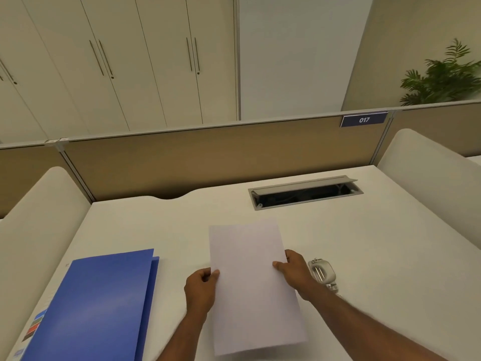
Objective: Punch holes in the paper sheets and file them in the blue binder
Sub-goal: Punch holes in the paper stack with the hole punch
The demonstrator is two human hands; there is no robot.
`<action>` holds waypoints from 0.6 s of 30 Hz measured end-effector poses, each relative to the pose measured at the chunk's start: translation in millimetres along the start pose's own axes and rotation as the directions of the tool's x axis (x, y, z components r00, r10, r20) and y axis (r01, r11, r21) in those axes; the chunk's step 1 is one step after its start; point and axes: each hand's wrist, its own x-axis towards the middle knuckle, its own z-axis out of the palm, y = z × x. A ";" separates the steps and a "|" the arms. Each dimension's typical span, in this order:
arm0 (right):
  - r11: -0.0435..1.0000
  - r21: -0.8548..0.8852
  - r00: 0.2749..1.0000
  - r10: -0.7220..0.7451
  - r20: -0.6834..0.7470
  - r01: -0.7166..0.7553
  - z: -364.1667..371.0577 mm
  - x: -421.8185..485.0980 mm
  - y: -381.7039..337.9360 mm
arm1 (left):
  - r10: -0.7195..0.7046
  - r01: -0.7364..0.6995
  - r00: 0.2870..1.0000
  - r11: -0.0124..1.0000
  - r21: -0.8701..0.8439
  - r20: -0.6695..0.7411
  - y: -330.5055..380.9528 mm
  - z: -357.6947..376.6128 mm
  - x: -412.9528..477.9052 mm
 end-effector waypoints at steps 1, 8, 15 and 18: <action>1.000 -0.014 1.000 0.015 -0.016 -0.015 -1.3 3.6 7.4 | -0.018 0.019 1.000 1.000 0.014 -0.013 -2.4 4.2 1.2; 0.987 -0.157 0.999 0.034 -0.018 -0.036 -5.4 17.9 41.2 | -0.037 0.026 0.998 0.982 0.186 0.059 -12.1 24.1 8.4; 0.972 -0.209 0.994 0.108 0.003 -0.105 -8.6 25.1 50.7 | -0.048 0.043 0.999 0.954 0.298 0.011 -22.3 29.4 13.0; 0.962 -0.254 0.995 0.104 -0.005 -0.102 -11.0 31.1 52.8 | -0.052 0.037 0.998 0.946 0.321 0.039 -28.0 30.5 14.5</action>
